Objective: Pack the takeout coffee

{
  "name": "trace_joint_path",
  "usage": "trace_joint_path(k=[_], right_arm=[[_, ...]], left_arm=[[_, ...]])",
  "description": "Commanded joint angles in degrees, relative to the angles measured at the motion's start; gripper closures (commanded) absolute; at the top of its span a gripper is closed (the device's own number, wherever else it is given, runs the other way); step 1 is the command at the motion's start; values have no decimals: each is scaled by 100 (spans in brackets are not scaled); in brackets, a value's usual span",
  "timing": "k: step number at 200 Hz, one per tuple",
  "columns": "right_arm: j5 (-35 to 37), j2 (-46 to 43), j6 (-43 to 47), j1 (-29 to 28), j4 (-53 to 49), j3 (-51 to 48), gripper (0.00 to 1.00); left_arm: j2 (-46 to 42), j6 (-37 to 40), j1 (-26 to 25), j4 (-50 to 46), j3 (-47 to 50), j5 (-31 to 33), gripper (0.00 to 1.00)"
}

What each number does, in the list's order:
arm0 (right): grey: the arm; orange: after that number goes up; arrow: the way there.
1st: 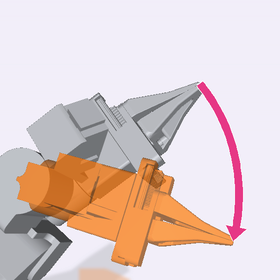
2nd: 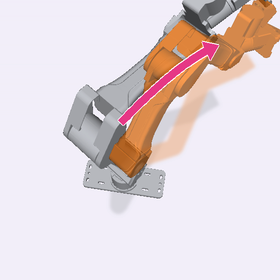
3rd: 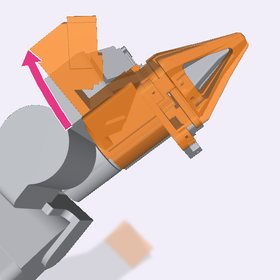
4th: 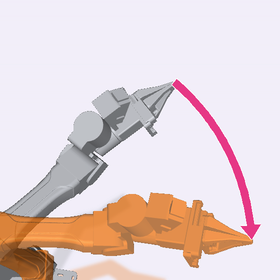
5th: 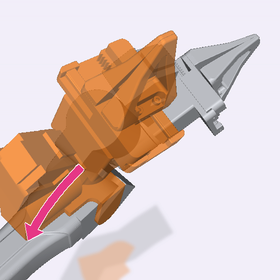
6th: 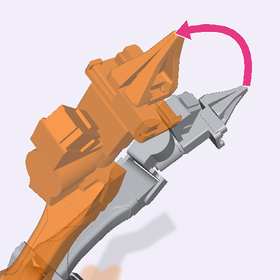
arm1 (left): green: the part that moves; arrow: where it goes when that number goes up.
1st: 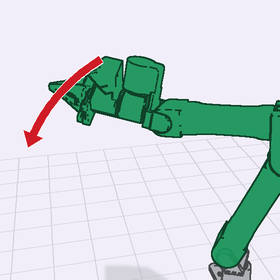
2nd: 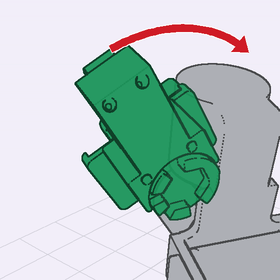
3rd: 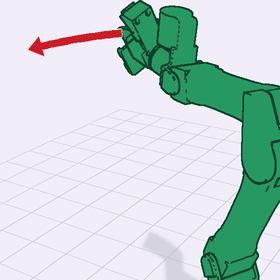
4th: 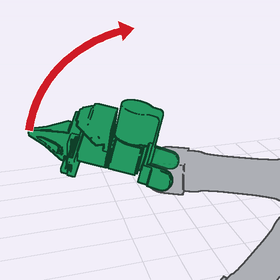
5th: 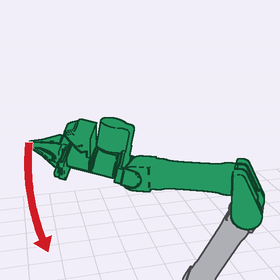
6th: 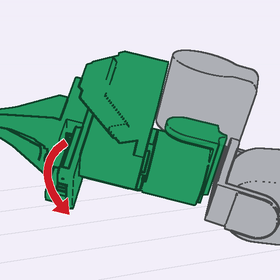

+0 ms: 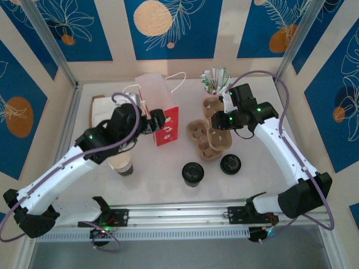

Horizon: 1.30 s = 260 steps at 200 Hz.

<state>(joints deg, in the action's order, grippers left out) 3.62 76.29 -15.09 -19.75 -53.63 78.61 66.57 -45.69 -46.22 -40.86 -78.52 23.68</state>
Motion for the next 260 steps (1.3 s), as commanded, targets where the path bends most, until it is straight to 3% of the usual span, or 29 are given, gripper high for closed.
trace_joint_path(k=[1, 58, 112, 164, 203, 260], right_arm=[[-253, -243, -62, 32, -7, -39, 63], [-291, -513, -81, 41, -178, 88, 63], [-555, -766, -142, 41, -302, 353, 63], [-1234, -891, -307, 35, -381, 794, 61], [-1970, -967, -557, 8, -341, 1066, 60], [-2699, -1055, -950, -174, -396, 1452, 60]], left_arm=[[613, -59, 384, -1143, -710, -58, 8], [2354, -21, 1358, -2255, -2438, -967, 39], [3129, 87, 1515, -2576, -3054, -1207, 61], [3135, -13, 1498, -2595, -3058, -1758, 100], [2962, -244, 1233, -2892, -3011, -1770, 100], [2314, -1042, 376, -2983, -2367, -1355, 100]])
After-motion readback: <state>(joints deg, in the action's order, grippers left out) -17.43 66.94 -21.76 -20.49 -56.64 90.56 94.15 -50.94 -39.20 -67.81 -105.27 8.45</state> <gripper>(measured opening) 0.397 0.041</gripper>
